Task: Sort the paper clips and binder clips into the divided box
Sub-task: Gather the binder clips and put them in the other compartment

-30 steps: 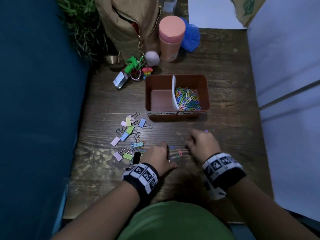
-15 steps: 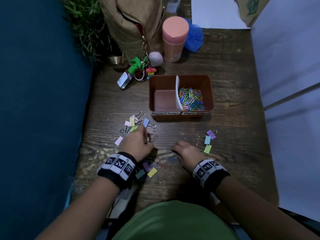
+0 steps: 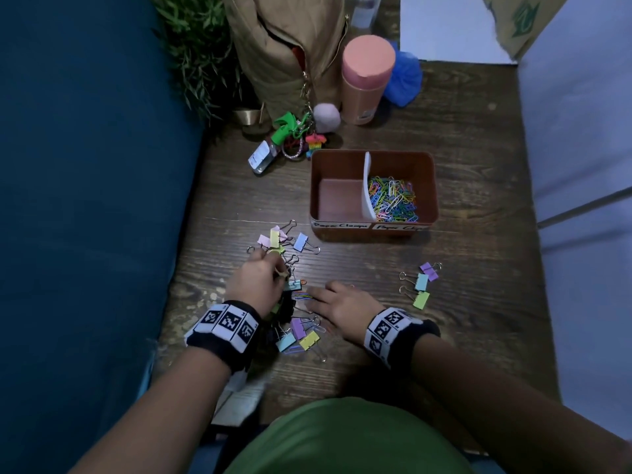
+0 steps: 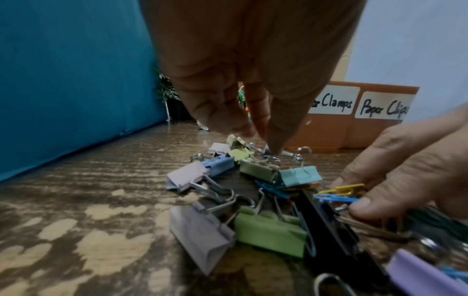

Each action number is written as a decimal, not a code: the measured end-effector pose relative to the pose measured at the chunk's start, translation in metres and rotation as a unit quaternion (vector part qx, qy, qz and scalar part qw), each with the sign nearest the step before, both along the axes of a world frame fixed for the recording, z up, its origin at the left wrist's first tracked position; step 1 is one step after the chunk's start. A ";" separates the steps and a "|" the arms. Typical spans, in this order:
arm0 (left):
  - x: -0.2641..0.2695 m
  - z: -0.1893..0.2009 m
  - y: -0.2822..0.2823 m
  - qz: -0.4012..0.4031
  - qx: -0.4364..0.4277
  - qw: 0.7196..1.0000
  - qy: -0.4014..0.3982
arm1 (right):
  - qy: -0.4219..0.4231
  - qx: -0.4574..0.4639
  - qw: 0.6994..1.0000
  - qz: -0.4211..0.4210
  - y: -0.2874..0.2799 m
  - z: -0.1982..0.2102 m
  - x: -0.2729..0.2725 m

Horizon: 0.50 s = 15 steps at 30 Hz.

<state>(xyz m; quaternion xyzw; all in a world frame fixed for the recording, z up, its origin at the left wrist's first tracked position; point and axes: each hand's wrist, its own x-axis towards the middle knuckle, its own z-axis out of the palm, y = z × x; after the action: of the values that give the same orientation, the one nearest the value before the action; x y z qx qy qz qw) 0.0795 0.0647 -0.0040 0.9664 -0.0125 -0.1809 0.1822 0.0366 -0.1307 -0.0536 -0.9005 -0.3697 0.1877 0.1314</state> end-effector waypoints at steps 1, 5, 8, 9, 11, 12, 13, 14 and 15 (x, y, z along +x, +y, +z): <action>-0.003 0.000 -0.002 -0.009 -0.006 1.000 -0.001 | 0.002 0.005 1.000 -0.004 -0.006 -0.002 -0.002; -0.016 -0.001 -0.010 -0.062 -0.014 0.997 0.035 | 0.014 0.005 1.000 0.006 -0.036 -0.002 -0.009; -0.030 0.000 -0.019 -0.105 0.000 0.993 0.048 | -0.012 0.013 1.000 -0.008 -0.054 0.007 -0.017; -0.035 -0.001 -0.022 -0.110 -0.003 0.993 0.050 | -0.015 0.014 0.999 -0.024 -0.059 0.007 -0.020; -0.042 -0.001 -0.029 -0.117 -0.017 0.992 0.054 | -0.005 0.029 0.996 -0.082 -0.064 0.008 -0.023; -0.044 -0.002 -0.032 -0.123 -0.024 0.990 0.056 | 0.015 0.044 0.991 -0.127 -0.064 0.009 -0.023; -0.046 -0.003 -0.034 -0.131 -0.030 0.989 0.060 | 0.045 0.050 0.983 -0.172 -0.062 0.011 -0.021; -0.048 -0.004 -0.037 -0.140 -0.032 0.987 0.068 | 0.078 0.040 0.975 -0.205 -0.059 0.015 -0.019; -0.049 -0.005 -0.040 -0.146 -0.032 0.986 0.076 | 0.102 0.017 0.970 -0.218 -0.055 0.018 -0.016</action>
<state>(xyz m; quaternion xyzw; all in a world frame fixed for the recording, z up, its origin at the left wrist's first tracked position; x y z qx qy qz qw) 0.0306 0.0251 -0.0089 0.9314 -0.1458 -0.2778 0.1847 0.0202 -0.1855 -0.0356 -0.9331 -0.1523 0.2390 0.2212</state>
